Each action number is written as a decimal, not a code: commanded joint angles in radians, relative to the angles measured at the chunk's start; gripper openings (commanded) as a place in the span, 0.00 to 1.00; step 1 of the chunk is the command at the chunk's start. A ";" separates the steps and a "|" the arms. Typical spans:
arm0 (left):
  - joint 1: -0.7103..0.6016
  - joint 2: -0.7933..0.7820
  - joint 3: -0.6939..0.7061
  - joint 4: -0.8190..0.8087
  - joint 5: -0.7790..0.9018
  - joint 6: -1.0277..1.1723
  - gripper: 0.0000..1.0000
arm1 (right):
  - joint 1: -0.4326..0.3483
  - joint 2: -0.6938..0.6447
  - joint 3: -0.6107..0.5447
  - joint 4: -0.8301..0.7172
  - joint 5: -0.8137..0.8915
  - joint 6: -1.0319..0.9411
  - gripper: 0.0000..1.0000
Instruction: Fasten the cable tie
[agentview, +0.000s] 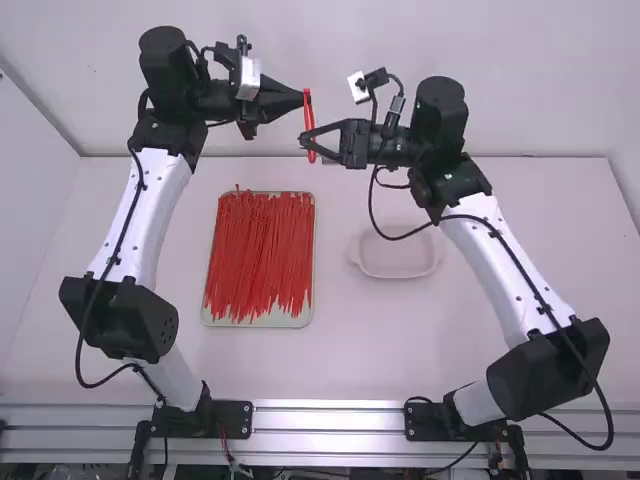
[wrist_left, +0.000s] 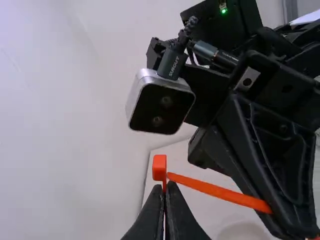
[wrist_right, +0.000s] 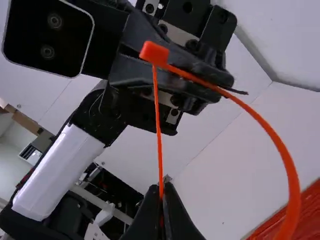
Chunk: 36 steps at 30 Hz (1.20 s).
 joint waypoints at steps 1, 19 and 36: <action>0.012 -0.010 0.027 0.004 -0.004 0.013 0.02 | -0.003 0.000 0.002 0.005 -0.001 0.003 0.00; 0.018 -0.010 0.027 0.004 -0.002 0.013 0.02 | -0.004 0.000 0.002 0.021 0.023 0.007 0.00; 0.005 -0.010 0.027 0.019 0.077 0.013 0.02 | -0.004 0.000 0.002 0.078 0.050 0.059 0.00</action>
